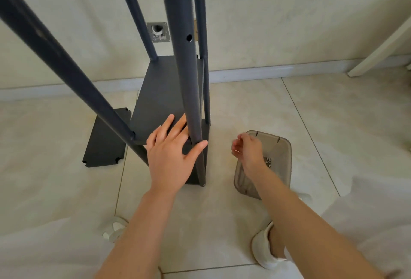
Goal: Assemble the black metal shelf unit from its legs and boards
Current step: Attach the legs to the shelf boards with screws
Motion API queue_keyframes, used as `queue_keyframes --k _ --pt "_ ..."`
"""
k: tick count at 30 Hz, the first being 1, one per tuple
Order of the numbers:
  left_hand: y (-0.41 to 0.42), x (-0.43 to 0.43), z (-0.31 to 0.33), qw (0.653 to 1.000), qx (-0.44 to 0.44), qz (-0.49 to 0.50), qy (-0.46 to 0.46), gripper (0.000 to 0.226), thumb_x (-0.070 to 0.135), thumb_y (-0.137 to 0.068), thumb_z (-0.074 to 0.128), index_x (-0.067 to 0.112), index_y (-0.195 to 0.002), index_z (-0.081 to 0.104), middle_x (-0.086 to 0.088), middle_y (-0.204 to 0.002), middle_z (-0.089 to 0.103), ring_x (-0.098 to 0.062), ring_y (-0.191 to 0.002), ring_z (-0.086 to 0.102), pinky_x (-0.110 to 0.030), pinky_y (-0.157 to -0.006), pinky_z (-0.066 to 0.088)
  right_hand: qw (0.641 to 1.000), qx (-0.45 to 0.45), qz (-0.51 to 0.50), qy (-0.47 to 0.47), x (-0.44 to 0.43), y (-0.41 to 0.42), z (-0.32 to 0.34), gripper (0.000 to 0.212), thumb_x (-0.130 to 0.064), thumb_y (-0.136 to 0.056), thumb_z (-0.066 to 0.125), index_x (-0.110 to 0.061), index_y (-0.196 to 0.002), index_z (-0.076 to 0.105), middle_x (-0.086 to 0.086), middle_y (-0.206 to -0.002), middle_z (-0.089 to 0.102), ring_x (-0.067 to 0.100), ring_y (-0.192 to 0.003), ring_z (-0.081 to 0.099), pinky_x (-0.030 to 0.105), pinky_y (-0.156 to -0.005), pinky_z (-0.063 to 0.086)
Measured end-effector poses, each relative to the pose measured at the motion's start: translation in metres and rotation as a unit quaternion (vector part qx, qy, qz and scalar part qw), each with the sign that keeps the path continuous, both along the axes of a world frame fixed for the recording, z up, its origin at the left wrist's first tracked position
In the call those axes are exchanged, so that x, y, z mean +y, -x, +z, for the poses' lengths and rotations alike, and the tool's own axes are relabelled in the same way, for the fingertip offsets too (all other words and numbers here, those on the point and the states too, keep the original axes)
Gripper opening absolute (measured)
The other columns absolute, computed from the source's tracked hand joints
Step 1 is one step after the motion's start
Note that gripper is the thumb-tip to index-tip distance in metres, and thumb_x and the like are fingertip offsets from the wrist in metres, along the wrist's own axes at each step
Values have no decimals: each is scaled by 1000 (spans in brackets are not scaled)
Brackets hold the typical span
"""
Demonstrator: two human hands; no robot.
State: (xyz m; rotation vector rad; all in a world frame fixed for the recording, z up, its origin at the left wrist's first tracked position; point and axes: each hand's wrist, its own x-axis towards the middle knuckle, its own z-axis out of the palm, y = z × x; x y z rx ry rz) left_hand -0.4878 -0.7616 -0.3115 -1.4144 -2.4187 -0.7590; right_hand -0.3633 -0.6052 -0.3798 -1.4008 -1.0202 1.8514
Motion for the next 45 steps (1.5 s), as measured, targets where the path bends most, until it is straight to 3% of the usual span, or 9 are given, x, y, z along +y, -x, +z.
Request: queue_keyframes --k 7,12,17,23,26,31,35,42,45 --pt "-2 -2 1 1000 -13 5 -1 51 63 -91 48 29 -122 71 9 -140 60 -19 -143 43 -39 -114 28 931 -105 289 -194 -59 47 39 21 -12 -104 40 -1 -109 56 20 -107 64 33 -99 62 42 -89 53" --pt "1 -6 7 999 -33 8 8 52 65 -92 44 32 -124 70 13 -143 57 -16 -145 39 -31 -116 18 909 -114 314 -249 -61 52 46 14 -10 -103 43 0 -107 51 21 -105 60 39 -98 58 45 -84 51" --pt "15 -13 18 995 -84 39 -37 55 66 -91 43 32 -126 68 11 -139 61 -17 -144 41 -39 -116 25 885 -117 313 -323 -69 68 57 13 -16 -105 38 -8 -100 47 0 -85 56 12 -73 55 14 -61 47" --pt "28 -33 21 973 -163 85 -143 47 50 -90 67 20 -126 69 16 -132 58 -23 -137 50 -56 -108 42 886 -92 325 -318 -82 89 66 23 -20 -107 29 -5 -99 44 7 -79 50 20 -69 50 25 -60 47" --pt "37 -46 19 943 -255 89 -195 43 33 -88 75 16 -127 68 18 -135 53 -12 -137 48 -50 -111 43 880 -94 327 -330 -89 104 63 22 -25 -107 29 -14 -94 42 4 -71 52 15 -57 51 19 -52 43" --pt "38 -79 2 863 -438 104 -229 49 31 -88 69 31 -135 56 25 -137 52 25 -114 46 2 -92 37 846 -145 337 -387 -106 118 40 23 -28 -106 30 -32 -86 40 2 -69 59 19 -58 59 37 -57 56" --pt "41 -95 -19 804 -520 131 -257 68 45 -78 65 30 -142 53 23 -128 60 20 -109 53 4 -81 40 818 -192 339 -423 -116 126 24 22 -36 -103 25 -35 -85 37 -3 -68 58 17 -59 61 41 -60 58" --pt "57 -109 -47 759 -594 159 -212 23 55 -76 65 60 -98 65 30 -92 69 14 -91 61 -2 -72 45 796 -236 364 -422 -119 138 4 17 -34 -104 29 -26 -97 43 -3 -69 58 16 -62 62 44 -67 59" --pt "58 -112 -59 730 -627 167 -216 20 56 -73 67 57 -93 67 23 -99 72 8 -99 63 -8 -76 41 783 -237 360 -448 -120 137 -6 21 -39 -102 26 -27 -96 42 -8 -63 56 11 -57 60 38 -61 57"
